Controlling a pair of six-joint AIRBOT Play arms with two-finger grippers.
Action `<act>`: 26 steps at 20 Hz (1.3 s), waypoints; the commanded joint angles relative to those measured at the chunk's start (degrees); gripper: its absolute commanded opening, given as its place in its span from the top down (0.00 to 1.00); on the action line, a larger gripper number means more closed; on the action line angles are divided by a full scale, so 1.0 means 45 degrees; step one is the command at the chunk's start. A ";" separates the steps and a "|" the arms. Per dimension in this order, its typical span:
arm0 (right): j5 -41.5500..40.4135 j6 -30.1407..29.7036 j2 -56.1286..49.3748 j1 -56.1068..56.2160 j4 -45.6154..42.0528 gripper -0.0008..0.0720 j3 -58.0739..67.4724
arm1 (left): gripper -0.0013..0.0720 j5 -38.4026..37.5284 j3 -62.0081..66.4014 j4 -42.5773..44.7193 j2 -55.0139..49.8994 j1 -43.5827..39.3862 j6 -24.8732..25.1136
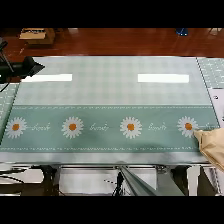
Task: Fold the shirts.
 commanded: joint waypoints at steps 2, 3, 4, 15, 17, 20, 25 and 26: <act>0.0189 -0.0078 0.0015 -0.0631 -0.2069 0.96 -0.1209 | 0.96 0.0597 0.0044 0.0000 -0.0126 0.0544 0.0248; 0.0146 -0.0126 0.0015 -0.0763 -0.2720 0.96 -0.1379 | 0.96 0.0597 0.0044 0.0000 -0.0126 0.0699 0.0248; -0.0019 -0.0146 0.0015 -0.0894 -0.3215 0.96 -0.1438 | 0.96 0.0597 0.0044 0.0000 -0.0126 0.0850 0.0248; -0.2560 -0.0957 -0.0185 -0.0733 -0.2191 0.21 -0.0364 | 0.96 0.0432 0.0136 -0.0126 -0.0126 0.1064 0.0636; -0.4046 -0.1404 -0.0772 0.0549 0.0151 0.25 0.1506 | 0.96 -0.0097 0.0481 -0.0797 -0.0121 0.1039 0.1409; -0.4517 -0.1661 -0.2161 0.4255 0.3385 0.25 0.3871 | 0.70 -0.3293 0.1287 -0.4177 -0.0117 0.0442 0.6008; -0.6863 -0.0136 -0.4299 1.2478 0.5693 0.23 0.4260 | 0.18 -0.4328 0.3453 0.0325 0.0121 -0.2997 0.2759; -0.7640 0.0000 -0.4779 1.3760 0.5668 0.22 0.4260 | 0.18 -0.4119 0.3793 0.2982 0.0253 -0.4061 0.1379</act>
